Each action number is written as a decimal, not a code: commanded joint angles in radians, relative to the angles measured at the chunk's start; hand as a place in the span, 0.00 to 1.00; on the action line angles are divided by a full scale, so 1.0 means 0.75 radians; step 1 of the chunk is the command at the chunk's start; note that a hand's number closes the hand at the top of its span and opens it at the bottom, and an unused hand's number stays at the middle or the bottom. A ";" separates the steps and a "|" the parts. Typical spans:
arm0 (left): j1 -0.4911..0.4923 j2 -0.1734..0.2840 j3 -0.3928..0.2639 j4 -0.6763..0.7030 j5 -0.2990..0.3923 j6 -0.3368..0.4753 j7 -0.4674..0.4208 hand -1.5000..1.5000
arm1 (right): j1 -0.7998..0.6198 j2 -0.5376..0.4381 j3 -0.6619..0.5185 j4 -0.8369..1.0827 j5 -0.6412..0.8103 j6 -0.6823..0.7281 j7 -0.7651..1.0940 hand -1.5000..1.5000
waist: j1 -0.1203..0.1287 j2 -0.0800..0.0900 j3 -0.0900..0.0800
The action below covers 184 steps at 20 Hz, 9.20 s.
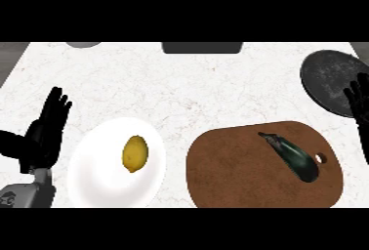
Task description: Pick the eggplant from the cutting board and place it in the pan
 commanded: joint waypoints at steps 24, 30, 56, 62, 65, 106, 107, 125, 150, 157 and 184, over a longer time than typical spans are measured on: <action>-0.208 -0.007 -0.125 -0.039 -0.083 -0.036 0.120 0.50 | -0.699 -0.784 0.238 0.375 0.294 1.364 -0.980 0.00 | 0.088 -0.002 -0.010; -0.246 -0.018 -0.109 0.025 -0.106 -0.017 0.106 0.50 | -0.887 -0.843 0.342 0.422 0.325 1.382 -1.020 0.00 | 0.066 -0.006 -0.014; -0.126 -0.029 -0.059 -0.038 -0.154 -0.010 0.091 0.50 | -0.861 -0.723 0.683 0.212 0.457 1.181 -0.846 0.00 | 0.000 -0.026 -0.015; -0.140 -0.036 -0.042 0.001 -0.142 -0.050 0.070 0.50 | -0.879 -0.652 0.770 0.414 0.684 1.104 -0.966 0.00 | 0.016 -0.018 -0.015; -0.189 -0.054 -0.031 0.060 -0.132 -0.061 0.054 0.50 | -0.959 -0.606 0.795 0.429 0.685 1.159 -0.932 0.00 | 0.013 -0.017 -0.016; -0.135 -0.120 0.025 0.017 -0.230 -0.095 0.044 0.50 | -0.741 -0.317 0.946 0.445 1.563 0.908 -0.933 0.00 | -0.006 -0.024 -0.015; -0.146 -0.077 0.037 -0.051 -0.198 -0.133 0.143 0.50 | -0.720 -0.309 0.973 0.504 1.593 0.862 -0.948 0.00 | -0.002 -0.024 -0.015; -0.113 -0.100 0.060 -0.045 -0.220 -0.124 0.112 0.50 | -0.605 -0.060 0.768 0.706 1.526 0.888 -0.557 1.00 | -0.031 -0.027 -0.017; -0.177 -0.105 0.081 0.033 -0.206 -0.157 0.079 0.50 | -0.860 0.448 0.015 0.338 1.659 0.113 0.905 1.00 | -0.010 -0.021 -0.015; -0.136 -0.124 0.060 -0.052 -0.237 -0.130 0.107 0.50 | -0.862 0.253 -0.272 0.517 1.440 0.030 0.665 1.00 | 0.002 -0.021 -0.014; -0.240 -0.151 0.031 0.004 -0.250 -0.157 0.101 0.50 | -0.990 -0.201 -0.747 1.912 1.249 -0.163 -0.193 0.00 | 0.090 0.024 -0.001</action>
